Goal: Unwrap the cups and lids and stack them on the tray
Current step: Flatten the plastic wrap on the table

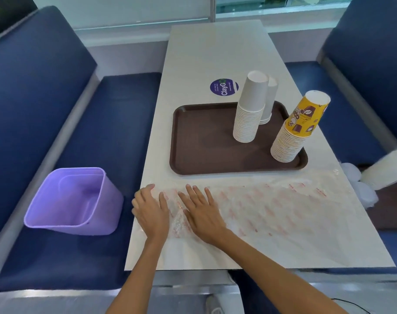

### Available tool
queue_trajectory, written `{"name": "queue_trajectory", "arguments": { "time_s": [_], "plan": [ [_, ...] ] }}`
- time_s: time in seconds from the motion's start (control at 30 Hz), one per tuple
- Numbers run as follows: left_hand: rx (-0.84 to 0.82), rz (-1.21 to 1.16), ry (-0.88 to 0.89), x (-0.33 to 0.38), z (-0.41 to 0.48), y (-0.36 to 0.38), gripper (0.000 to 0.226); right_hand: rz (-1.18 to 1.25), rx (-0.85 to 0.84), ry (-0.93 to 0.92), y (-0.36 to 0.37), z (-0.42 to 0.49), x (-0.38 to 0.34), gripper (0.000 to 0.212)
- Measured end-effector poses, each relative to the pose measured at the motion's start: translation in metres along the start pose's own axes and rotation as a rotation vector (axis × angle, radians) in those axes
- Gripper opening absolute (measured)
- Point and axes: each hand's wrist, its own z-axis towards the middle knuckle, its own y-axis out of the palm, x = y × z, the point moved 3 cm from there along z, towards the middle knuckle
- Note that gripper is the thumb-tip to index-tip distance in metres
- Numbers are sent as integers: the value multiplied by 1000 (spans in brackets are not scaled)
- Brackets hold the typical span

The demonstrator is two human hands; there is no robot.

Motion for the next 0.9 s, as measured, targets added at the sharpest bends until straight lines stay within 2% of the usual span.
{"name": "queue_trajectory", "arguments": {
  "time_s": [0.07,0.13,0.33,0.5,0.63,0.77,0.9],
  "plan": [
    [7,-41,137,2,-8,2,15,17,53,-26,1,4,-4,52],
    [-45,-91,211,-1,-17,8,12,18,87,-19,1,8,-12,52],
    [-226,-127,150,-22,-28,27,28,77,17,91,16,16,-27,71],
    [-300,-8,244,-21,-30,31,42,85,-9,44,30,13,-16,59],
    [-319,198,307,-27,-30,38,55,84,-27,19,32,11,-4,62],
    [-321,224,280,-26,-30,39,58,120,27,6,27,-2,27,71],
    [-334,245,286,-25,-30,38,65,149,51,127,17,-15,64,68]
  ]
}}
